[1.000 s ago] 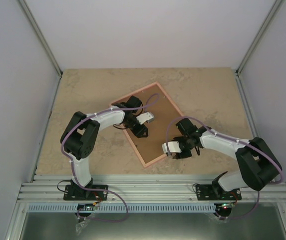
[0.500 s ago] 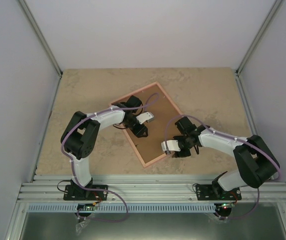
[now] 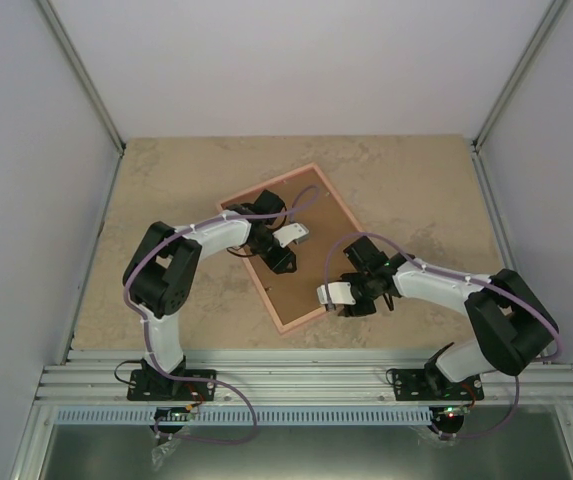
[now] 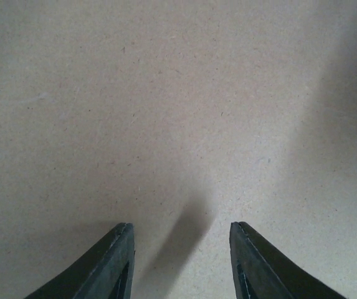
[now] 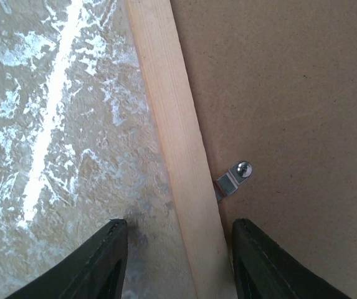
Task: Put the photo into the frame
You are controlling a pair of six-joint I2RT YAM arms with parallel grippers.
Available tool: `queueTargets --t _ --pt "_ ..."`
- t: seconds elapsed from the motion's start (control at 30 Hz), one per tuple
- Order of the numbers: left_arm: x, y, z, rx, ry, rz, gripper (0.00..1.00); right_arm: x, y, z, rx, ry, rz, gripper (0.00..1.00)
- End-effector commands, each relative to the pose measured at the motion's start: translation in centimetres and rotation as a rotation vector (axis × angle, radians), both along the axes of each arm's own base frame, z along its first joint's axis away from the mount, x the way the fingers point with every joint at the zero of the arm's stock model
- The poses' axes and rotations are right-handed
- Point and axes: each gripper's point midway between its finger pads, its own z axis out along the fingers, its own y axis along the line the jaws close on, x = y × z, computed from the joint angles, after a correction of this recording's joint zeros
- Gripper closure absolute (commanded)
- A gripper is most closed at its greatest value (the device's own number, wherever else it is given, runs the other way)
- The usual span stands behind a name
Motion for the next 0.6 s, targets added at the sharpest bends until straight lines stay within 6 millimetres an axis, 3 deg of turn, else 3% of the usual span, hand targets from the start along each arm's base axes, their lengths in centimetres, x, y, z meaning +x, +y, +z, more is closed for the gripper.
queueTargets --t 0.0,0.57 --pt "-0.5 0.0 -1.4 0.022 0.035 -0.010 0.56 -3.0 -1.6 -2.9 -0.098 0.111 0.003 0.52" --pt "-0.8 0.3 -2.1 0.037 0.052 -0.011 0.67 -2.2 -0.3 -1.6 -0.060 0.087 -0.024 0.47"
